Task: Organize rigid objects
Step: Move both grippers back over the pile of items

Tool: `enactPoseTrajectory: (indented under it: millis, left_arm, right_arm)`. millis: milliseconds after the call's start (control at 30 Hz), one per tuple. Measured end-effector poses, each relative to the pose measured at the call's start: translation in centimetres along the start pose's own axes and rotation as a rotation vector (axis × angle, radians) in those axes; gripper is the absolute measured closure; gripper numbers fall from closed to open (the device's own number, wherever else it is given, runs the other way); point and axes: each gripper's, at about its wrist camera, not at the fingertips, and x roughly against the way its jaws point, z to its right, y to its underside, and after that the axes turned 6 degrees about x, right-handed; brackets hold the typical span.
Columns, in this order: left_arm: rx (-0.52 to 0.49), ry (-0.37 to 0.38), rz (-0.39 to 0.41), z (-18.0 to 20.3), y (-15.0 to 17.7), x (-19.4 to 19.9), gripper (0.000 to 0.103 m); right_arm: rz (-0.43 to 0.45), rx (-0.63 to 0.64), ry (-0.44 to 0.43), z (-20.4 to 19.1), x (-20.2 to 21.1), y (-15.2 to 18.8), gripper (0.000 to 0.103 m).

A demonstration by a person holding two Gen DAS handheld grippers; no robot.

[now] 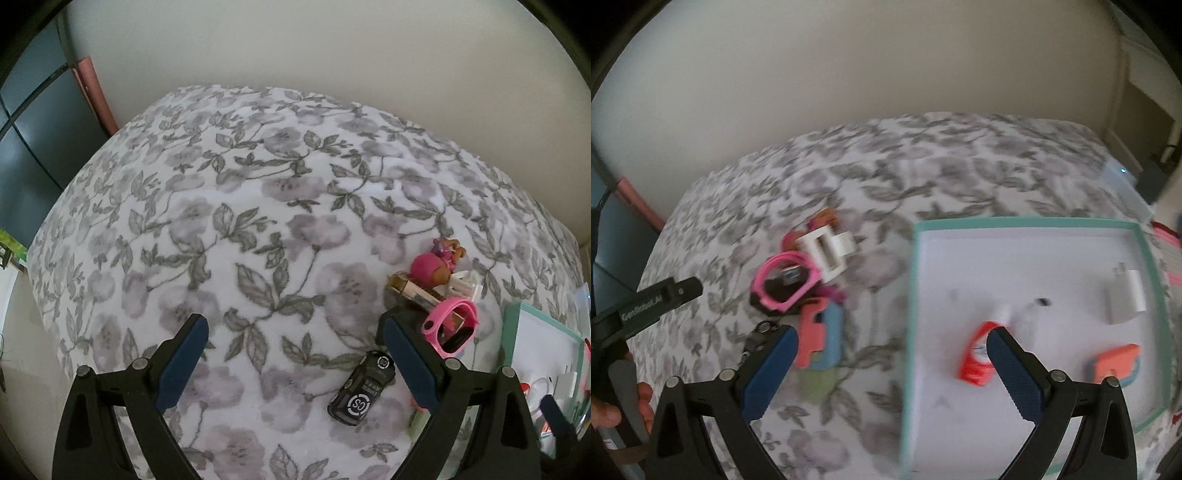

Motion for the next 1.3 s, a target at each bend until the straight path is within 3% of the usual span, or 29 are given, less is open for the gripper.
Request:
enactPoseTrajectory:
  millis: [467,767,1033,1133,1200,1300]
  left_arm:
    - [-0.057,0.038,-0.196,1.6,2.0,-5.4,0.007]
    - [0.009,0.035,-0.181,-0.2,1.0,-5.3,0.007]
    - [0.009,0.043,-0.186,-0.3,1.0,-5.3,0.007]
    - [0.017,0.043,-0.186,-0.3,0.9,-5.3,0.007]
    - [0.021,0.045,-0.186,-0.4,0.8,-5.4,0.007]
    - [0.024,0.053,-0.195,-0.4,0.8,-5.5,0.007]
  right_arm:
    - [-0.096,0.127,0.036,-4.5,-5.3,1.4,0.000]
    - [-0.098,0.160,0.100,-5.1,-6.0,1.3,0.001]
    - [-0.094,0.185,0.127,-5.7,-6.0,1.2,0.001]
    - [-0.090,0.187,0.135,-5.6,-5.8,1.2,0.004]
    - [-0.069,0.202,0.147,-5.8,-5.4,1.0,0.011]
    - [-0.042,0.251,0.158,-6.8,-4.9,0.8,0.012]
